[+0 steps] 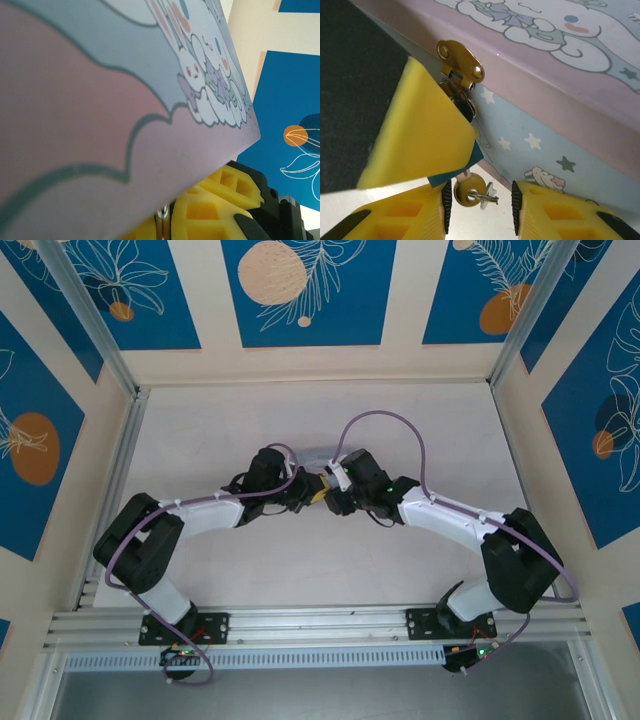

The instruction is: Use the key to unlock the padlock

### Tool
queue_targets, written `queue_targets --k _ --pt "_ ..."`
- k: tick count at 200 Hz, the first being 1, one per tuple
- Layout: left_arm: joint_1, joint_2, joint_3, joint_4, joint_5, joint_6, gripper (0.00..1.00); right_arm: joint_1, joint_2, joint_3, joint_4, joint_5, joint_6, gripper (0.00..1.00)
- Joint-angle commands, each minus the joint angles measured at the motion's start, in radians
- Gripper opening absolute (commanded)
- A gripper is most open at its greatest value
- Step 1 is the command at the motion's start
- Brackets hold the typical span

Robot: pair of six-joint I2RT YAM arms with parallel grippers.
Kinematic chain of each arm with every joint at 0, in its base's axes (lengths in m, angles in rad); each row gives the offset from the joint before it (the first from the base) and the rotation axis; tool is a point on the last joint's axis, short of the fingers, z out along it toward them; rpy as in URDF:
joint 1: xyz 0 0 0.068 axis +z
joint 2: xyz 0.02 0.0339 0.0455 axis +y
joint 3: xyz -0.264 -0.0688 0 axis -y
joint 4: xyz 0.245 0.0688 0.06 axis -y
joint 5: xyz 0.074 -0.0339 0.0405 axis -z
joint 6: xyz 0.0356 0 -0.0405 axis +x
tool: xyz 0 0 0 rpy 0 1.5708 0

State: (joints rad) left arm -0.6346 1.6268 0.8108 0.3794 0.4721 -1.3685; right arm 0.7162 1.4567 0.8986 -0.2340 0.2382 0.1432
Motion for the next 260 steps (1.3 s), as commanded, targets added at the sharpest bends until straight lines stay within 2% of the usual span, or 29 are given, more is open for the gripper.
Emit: queue_targets --k 1,94,127,139,144,153,160,186,198,223,260 --pt "0.009 0.014 0.031 0.013 0.038 0.016 0.00 0.007 0.014 0.039 0.013 0.026 -0.018 0.37" --pt "0.009 0.021 0.022 0.023 0.040 0.015 0.00 0.005 0.026 0.066 0.015 -0.017 0.015 0.12" --pt "0.008 0.027 0.021 0.024 0.041 0.017 0.00 0.001 0.020 0.068 0.010 -0.035 0.025 0.10" --pt "0.008 0.030 0.022 0.026 0.040 0.016 0.00 0.002 0.016 0.067 0.007 -0.037 0.029 0.17" --pt "0.008 0.031 0.023 0.026 0.039 0.016 0.00 0.000 0.011 0.064 0.007 -0.042 0.031 0.26" --pt "0.008 0.033 0.024 0.024 0.038 0.017 0.00 -0.001 0.000 0.059 0.002 -0.052 0.036 0.47" --pt "0.007 0.034 0.024 0.023 0.038 0.019 0.00 -0.005 -0.011 0.056 -0.004 -0.054 0.043 0.55" --pt "0.009 0.041 0.027 -0.007 0.035 0.045 0.00 -0.039 -0.066 0.018 -0.015 -0.085 0.100 0.60" --pt "0.009 0.049 0.030 -0.018 0.037 0.067 0.10 -0.061 -0.096 -0.009 -0.012 -0.116 0.142 0.65" --pt "0.008 0.059 0.027 -0.048 0.036 0.114 0.23 -0.107 -0.159 -0.084 0.015 -0.188 0.246 0.68" --pt "0.007 0.089 0.012 -0.041 0.041 0.144 0.30 -0.182 -0.213 -0.187 0.079 -0.308 0.408 0.72"
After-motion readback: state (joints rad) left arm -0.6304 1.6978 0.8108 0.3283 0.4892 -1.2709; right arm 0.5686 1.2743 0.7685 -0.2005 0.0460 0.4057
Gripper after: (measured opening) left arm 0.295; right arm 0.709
